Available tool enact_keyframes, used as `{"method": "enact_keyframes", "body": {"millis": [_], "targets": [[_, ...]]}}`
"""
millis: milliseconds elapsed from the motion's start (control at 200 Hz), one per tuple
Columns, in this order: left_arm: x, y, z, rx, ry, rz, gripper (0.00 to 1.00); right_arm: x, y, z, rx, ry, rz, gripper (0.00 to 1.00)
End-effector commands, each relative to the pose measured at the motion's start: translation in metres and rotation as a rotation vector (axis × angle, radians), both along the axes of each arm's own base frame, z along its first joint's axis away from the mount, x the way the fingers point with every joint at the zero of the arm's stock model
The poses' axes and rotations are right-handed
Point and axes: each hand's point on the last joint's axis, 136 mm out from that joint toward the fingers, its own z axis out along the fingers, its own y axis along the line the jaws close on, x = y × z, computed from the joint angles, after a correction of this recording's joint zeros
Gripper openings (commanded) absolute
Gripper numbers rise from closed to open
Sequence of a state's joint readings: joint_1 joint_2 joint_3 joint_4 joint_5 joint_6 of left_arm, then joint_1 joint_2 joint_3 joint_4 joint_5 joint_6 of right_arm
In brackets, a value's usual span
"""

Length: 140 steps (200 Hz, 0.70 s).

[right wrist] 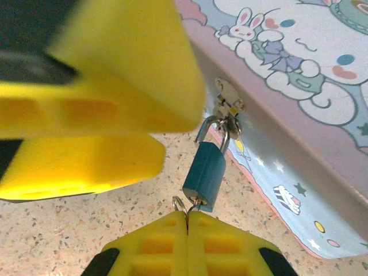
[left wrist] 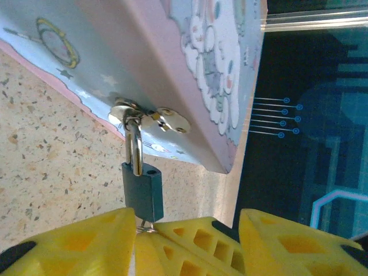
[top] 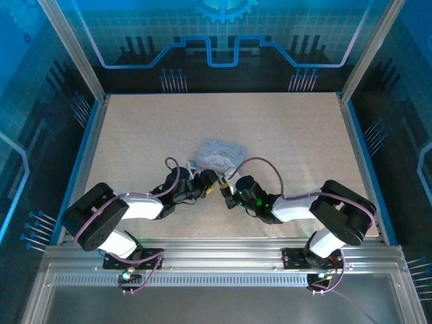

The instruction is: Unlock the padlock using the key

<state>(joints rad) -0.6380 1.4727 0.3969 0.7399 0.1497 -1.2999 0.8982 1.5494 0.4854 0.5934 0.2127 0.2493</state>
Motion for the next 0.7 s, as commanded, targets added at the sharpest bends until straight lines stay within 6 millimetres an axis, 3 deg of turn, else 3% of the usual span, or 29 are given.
{"method": "enact_keyframes", "body": {"millis": [0,220,695], "targets": [[-0.001,0.014,-0.001,0.087,-0.013,0.017,0.54,-0.004,0.000,0.008,0.078,0.073,0.007,0.00],[-0.003,0.035,0.012,0.171,-0.045,0.047,0.62,-0.001,-0.002,0.012,0.170,0.201,-0.030,0.00],[-0.005,0.074,0.023,0.341,-0.056,0.102,0.77,0.006,-0.008,0.001,0.407,0.436,-0.169,0.00]]}}
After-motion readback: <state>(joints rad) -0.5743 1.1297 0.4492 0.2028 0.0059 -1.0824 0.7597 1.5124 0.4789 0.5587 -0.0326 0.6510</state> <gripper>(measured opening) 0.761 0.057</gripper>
